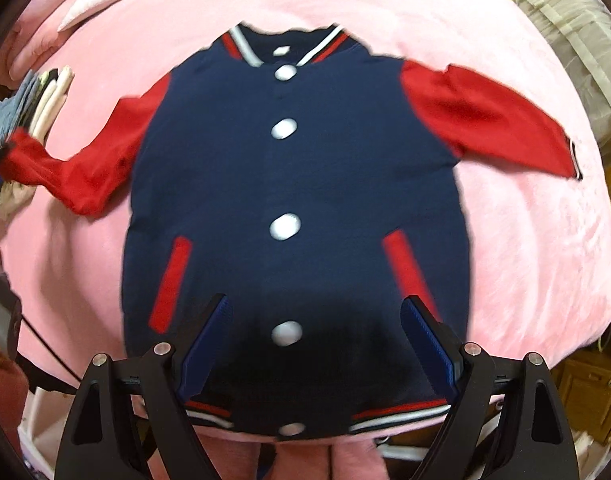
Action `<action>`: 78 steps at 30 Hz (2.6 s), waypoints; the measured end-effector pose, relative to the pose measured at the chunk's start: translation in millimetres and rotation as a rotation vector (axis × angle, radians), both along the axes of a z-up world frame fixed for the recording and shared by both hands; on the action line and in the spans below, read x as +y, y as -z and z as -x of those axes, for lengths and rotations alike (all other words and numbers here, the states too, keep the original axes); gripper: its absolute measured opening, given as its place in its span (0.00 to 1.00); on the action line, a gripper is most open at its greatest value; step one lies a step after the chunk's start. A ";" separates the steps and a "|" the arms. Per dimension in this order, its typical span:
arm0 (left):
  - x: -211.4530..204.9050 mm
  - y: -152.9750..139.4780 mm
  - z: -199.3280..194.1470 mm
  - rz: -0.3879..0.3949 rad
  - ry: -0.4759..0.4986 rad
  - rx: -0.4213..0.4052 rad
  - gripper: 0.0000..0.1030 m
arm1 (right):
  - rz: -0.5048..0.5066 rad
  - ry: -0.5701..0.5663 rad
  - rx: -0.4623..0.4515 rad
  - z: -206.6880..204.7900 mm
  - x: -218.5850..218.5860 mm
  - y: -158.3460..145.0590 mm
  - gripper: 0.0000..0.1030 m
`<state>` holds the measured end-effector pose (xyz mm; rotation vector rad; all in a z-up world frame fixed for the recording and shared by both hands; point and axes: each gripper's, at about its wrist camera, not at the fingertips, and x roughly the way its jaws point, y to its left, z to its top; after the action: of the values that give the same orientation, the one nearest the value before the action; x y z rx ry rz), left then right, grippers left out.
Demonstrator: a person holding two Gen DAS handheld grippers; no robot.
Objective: Fold large clothes
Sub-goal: 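Grasp the red sleeve cuff with the left tool and lift it, then fold the held red sleeve across the jacket body and release it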
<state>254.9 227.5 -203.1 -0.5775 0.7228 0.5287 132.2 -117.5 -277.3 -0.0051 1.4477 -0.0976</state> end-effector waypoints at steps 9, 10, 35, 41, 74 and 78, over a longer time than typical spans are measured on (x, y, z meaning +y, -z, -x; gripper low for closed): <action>-168.6 -16.9 -21.4 -0.052 0.438 0.012 0.31 | -0.017 0.035 -0.098 -25.3 -100.5 -15.9 0.85; -190.4 -17.0 -19.7 -0.025 0.476 0.035 0.38 | -0.019 0.040 -0.113 -28.6 -112.8 -15.7 0.85; -92.1 71.5 18.3 0.029 0.154 0.392 0.75 | -0.450 0.140 -0.184 -122.5 -125.2 34.0 0.12; -85.1 62.7 19.0 0.041 0.135 0.374 0.75 | -0.345 0.166 -0.228 -112.6 -144.3 9.9 0.10; -173.6 86.1 -26.1 -0.050 0.589 0.398 0.00 | -0.140 0.213 -0.421 -71.5 -213.6 16.9 0.00; -176.3 74.2 -29.8 -0.012 0.661 0.373 0.01 | -0.412 0.023 -0.389 -71.5 -173.6 14.4 0.00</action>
<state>284.7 51.1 -277.3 -0.1990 1.2008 0.0174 203.7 -291.1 -291.7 0.3499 1.0570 0.1745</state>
